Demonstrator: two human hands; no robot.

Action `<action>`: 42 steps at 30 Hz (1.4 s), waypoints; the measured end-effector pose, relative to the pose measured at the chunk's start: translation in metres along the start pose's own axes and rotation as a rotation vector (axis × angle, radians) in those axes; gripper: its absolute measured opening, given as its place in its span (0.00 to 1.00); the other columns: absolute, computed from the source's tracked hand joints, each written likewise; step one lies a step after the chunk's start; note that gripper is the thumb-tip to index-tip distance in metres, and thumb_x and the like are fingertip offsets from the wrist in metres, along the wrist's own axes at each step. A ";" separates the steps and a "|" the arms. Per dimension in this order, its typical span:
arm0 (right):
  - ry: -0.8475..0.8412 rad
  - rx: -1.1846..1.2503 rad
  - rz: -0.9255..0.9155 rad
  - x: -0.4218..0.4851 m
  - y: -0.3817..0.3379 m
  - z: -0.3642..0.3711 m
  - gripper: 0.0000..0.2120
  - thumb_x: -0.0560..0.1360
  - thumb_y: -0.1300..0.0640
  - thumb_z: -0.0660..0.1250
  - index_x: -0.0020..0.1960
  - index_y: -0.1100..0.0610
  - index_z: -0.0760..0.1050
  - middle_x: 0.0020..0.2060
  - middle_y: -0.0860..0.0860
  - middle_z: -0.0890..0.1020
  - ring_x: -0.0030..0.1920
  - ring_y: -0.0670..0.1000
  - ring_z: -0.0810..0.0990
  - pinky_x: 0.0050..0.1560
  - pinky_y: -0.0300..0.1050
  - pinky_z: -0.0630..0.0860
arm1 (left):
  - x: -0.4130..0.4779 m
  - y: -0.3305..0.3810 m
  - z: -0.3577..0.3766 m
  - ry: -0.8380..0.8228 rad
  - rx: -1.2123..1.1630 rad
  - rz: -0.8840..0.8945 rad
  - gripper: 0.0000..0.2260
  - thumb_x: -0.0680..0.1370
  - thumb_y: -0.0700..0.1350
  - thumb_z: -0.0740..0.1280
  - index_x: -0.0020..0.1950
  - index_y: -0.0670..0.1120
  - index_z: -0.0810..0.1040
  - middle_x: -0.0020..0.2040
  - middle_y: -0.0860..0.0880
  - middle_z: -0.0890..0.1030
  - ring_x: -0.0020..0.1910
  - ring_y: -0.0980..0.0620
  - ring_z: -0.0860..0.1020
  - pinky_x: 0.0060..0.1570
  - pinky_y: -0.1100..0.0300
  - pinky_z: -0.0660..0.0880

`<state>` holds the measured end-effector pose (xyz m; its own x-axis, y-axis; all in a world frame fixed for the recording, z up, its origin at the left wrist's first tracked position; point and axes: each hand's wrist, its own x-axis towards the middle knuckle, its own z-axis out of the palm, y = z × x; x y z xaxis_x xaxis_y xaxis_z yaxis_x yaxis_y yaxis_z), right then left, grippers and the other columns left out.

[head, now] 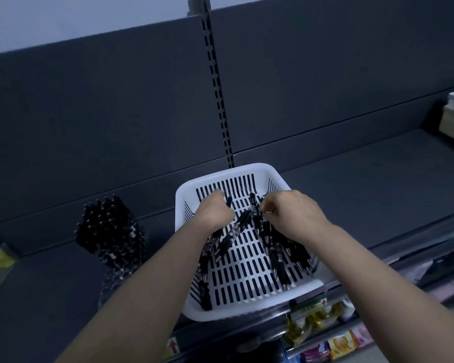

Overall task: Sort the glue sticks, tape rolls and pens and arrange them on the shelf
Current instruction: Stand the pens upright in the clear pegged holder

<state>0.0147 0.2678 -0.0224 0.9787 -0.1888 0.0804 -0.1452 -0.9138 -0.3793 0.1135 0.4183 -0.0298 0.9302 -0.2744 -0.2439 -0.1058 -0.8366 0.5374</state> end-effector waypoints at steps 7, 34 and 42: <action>-0.188 -0.080 -0.002 0.041 -0.030 0.021 0.12 0.74 0.64 0.62 0.52 0.53 0.79 0.50 0.51 0.81 0.49 0.54 0.80 0.50 0.48 0.79 | -0.013 -0.012 -0.035 0.223 -0.211 0.034 0.26 0.74 0.38 0.61 0.70 0.55 0.66 0.42 0.48 0.79 0.36 0.51 0.79 0.38 0.55 0.78; -0.244 0.055 0.300 0.053 -0.096 0.062 0.10 0.72 0.56 0.70 0.37 0.57 0.70 0.30 0.51 0.73 0.29 0.49 0.72 0.26 0.37 0.67 | -0.060 -0.061 -0.089 0.347 -0.299 0.193 0.19 0.78 0.41 0.63 0.67 0.55 0.70 0.38 0.44 0.80 0.35 0.50 0.77 0.43 0.49 0.79; 0.126 0.181 -0.037 0.026 -0.147 0.006 0.33 0.71 0.57 0.65 0.72 0.47 0.58 0.47 0.51 0.79 0.47 0.55 0.76 0.42 0.45 0.70 | -0.076 -0.086 -0.119 0.538 -0.364 0.243 0.10 0.77 0.43 0.64 0.55 0.55 0.77 0.34 0.55 0.78 0.37 0.53 0.78 0.42 0.57 0.76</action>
<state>0.0619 0.3997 0.0302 0.9555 -0.2097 0.2076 -0.0696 -0.8438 -0.5322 0.0941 0.5674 0.0385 0.9501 -0.0818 0.3009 -0.2956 -0.5430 0.7860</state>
